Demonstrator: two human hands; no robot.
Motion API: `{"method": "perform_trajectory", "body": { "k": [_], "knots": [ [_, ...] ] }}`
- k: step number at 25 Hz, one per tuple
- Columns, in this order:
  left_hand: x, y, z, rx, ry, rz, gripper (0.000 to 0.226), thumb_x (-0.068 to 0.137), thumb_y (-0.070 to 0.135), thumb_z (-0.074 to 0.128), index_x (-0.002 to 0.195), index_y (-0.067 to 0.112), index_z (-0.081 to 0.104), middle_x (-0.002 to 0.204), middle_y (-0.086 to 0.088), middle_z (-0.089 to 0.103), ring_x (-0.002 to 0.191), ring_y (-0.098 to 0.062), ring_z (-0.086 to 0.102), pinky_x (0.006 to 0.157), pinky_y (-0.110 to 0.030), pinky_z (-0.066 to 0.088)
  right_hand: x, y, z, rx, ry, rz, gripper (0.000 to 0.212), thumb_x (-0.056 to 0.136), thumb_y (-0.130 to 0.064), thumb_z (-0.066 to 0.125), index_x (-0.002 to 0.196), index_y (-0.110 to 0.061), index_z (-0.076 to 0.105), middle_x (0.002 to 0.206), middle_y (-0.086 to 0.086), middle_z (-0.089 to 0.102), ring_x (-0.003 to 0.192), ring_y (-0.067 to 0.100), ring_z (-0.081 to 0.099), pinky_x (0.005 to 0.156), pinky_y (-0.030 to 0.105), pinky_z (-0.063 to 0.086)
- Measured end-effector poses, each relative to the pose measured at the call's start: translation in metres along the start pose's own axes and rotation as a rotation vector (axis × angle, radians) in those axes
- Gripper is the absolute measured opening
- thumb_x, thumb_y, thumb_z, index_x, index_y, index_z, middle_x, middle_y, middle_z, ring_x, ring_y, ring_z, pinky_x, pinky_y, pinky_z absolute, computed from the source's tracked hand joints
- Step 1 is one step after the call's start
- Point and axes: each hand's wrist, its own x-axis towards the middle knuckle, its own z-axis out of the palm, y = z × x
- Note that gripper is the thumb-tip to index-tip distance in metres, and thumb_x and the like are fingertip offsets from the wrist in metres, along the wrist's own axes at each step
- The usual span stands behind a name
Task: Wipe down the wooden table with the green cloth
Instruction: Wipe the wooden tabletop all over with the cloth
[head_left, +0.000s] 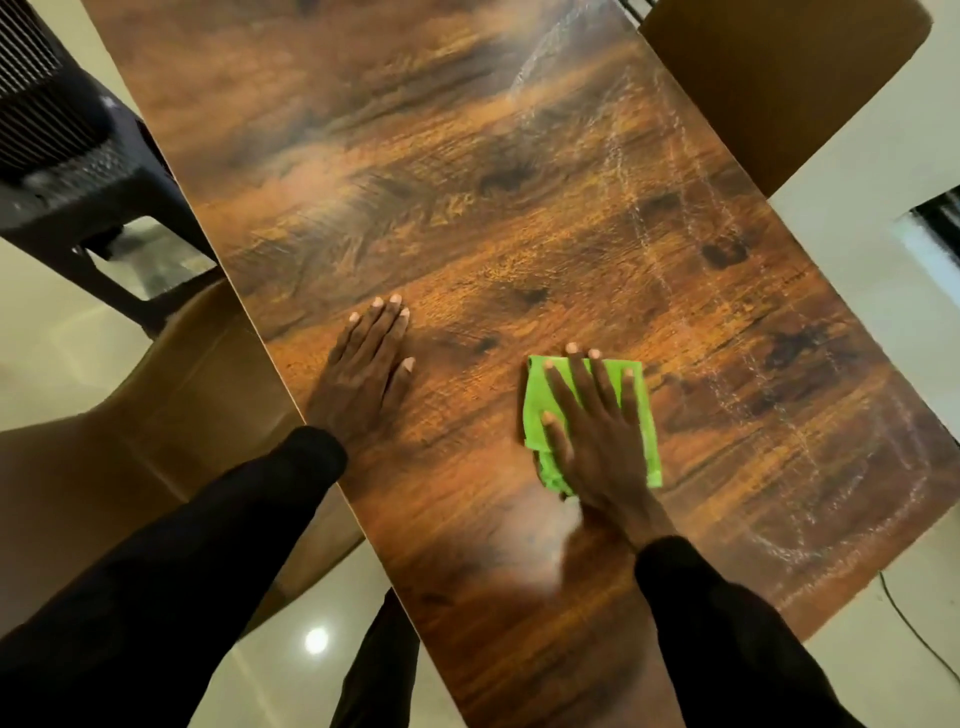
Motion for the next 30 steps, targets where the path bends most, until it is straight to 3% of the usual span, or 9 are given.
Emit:
{"method": "perform_trajectory", "body": {
  "k": [4,7,11,15,17,20,23,26,30],
  "knots": [
    [0.033,-0.04,-0.01,0.008,-0.006,0.003,0.061,0.113,0.034,0.032,0.166,0.005,0.025,0.176,-0.011,0.019,0.165,-0.024,0.013,0.135,-0.046,0.012,0.099,-0.013,-0.007,-0.018,0.016,0.197,0.066,0.113,-0.049,0.022,0.175,-0.025,0.02,0.184,0.007,0.009,0.171,0.032,0.007,0.134,0.065,0.008],
    [0.054,-0.064,-0.016,0.002,-0.001,-0.025,0.061,0.113,0.034,0.031,0.166,0.005,0.026,0.176,-0.012,0.02,0.164,-0.025,0.015,0.135,-0.048,0.013,0.13,-0.057,0.0,0.002,0.013,0.038,0.066,0.114,-0.049,0.032,0.175,-0.026,0.023,0.184,0.007,0.01,0.171,0.033,0.007,0.133,0.067,0.008],
    [0.062,-0.064,-0.015,0.01,0.055,-0.051,0.057,0.112,0.027,0.036,0.163,0.001,0.032,0.173,-0.015,0.026,0.163,-0.029,0.022,0.133,-0.051,0.019,0.083,-0.061,0.014,0.005,-0.017,-0.185,0.067,0.111,-0.047,0.043,0.173,-0.026,0.028,0.184,0.007,0.014,0.17,0.033,0.01,0.132,0.069,0.016],
    [0.06,-0.065,-0.016,0.036,0.064,-0.05,0.056,0.113,0.024,0.04,0.164,0.002,0.031,0.174,-0.014,0.025,0.163,-0.028,0.02,0.133,-0.05,0.02,0.142,-0.047,0.003,0.012,0.031,0.111,0.065,0.114,-0.048,0.029,0.174,-0.025,0.025,0.184,0.008,0.012,0.17,0.033,0.009,0.133,0.067,0.011],
    [0.06,-0.065,-0.018,0.033,0.056,-0.044,0.056,0.113,0.023,0.041,0.164,0.002,0.031,0.173,-0.014,0.026,0.163,-0.028,0.021,0.133,-0.051,0.021,0.182,-0.066,0.0,0.015,0.015,0.159,0.065,0.115,-0.05,0.025,0.175,-0.025,0.021,0.184,0.008,0.008,0.171,0.033,0.005,0.134,0.065,0.006],
    [0.06,-0.064,-0.02,0.011,0.049,-0.048,0.055,0.113,0.022,0.039,0.164,0.003,0.032,0.174,-0.013,0.026,0.163,-0.027,0.021,0.132,-0.051,0.022,0.183,-0.105,0.007,0.028,-0.003,-0.004,0.067,0.114,-0.049,0.032,0.175,-0.025,0.021,0.184,0.009,0.007,0.171,0.034,0.005,0.134,0.067,0.008],
    [0.06,-0.065,-0.02,0.013,0.043,-0.052,0.054,0.113,0.023,0.036,0.164,0.003,0.032,0.174,-0.013,0.026,0.163,-0.027,0.02,0.132,-0.051,0.022,0.111,-0.122,0.02,0.045,-0.025,-0.146,0.067,0.113,-0.049,0.037,0.175,-0.026,0.023,0.184,0.009,0.008,0.171,0.034,0.005,0.133,0.068,0.012],
    [0.06,-0.065,-0.02,0.017,0.043,-0.041,0.054,0.113,0.022,0.036,0.164,0.003,0.032,0.173,-0.013,0.026,0.163,-0.029,0.021,0.132,-0.051,0.022,0.055,-0.101,0.018,0.047,-0.011,-0.025,0.066,0.114,-0.048,0.035,0.174,-0.025,0.025,0.184,0.008,0.01,0.171,0.034,0.007,0.132,0.07,0.014],
    [0.06,-0.064,-0.022,0.026,0.012,-0.037,0.054,0.114,0.022,0.035,0.165,0.004,0.029,0.174,-0.013,0.023,0.164,-0.029,0.018,0.134,-0.049,0.017,0.083,-0.094,0.008,0.005,0.042,0.28,0.065,0.115,-0.048,0.03,0.175,-0.024,0.023,0.184,0.009,0.011,0.17,0.035,0.008,0.134,0.067,0.007]
  ]
}}
